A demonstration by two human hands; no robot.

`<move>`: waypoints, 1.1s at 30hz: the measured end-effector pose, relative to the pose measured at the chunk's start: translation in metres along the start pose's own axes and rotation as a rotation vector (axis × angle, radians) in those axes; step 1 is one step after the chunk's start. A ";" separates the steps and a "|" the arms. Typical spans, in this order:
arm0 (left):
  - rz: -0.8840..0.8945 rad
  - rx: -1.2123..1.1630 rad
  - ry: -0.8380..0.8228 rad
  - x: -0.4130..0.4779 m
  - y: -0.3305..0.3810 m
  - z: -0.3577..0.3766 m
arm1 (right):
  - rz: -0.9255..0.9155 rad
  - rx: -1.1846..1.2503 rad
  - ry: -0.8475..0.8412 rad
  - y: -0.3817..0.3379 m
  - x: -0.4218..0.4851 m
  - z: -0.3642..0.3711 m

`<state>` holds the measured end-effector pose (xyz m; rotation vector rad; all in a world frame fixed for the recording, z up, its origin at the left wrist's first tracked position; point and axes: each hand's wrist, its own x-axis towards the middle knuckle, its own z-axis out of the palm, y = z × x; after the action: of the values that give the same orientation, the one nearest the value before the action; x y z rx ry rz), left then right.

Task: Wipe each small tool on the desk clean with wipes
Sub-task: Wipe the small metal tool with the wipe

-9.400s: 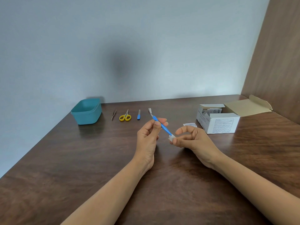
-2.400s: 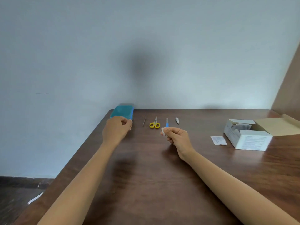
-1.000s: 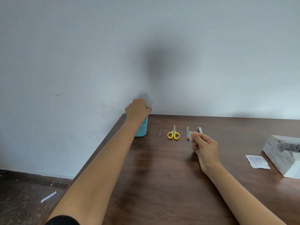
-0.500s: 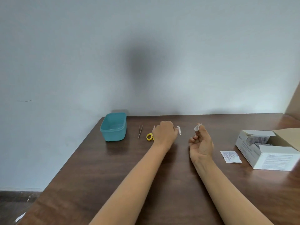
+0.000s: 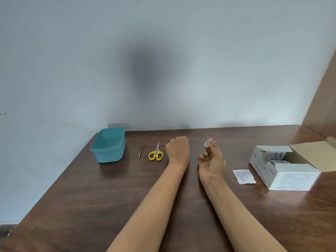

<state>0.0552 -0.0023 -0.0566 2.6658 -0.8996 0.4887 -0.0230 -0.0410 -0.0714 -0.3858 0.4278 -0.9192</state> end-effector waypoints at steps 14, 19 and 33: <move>-0.445 -1.791 -0.060 -0.070 -0.036 -0.035 | 0.004 -0.030 -0.030 0.002 -0.002 0.000; -0.497 -1.955 -0.069 -0.109 -0.051 -0.049 | 0.023 -0.100 -0.084 0.003 -0.007 0.000; -0.357 -1.806 -0.114 -0.146 -0.050 -0.067 | -0.001 -0.464 -0.328 0.001 -0.039 -0.017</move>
<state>-0.0377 0.1379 -0.0629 1.0727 -0.3945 -0.4447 -0.0517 -0.0104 -0.0790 -0.9454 0.3350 -0.7343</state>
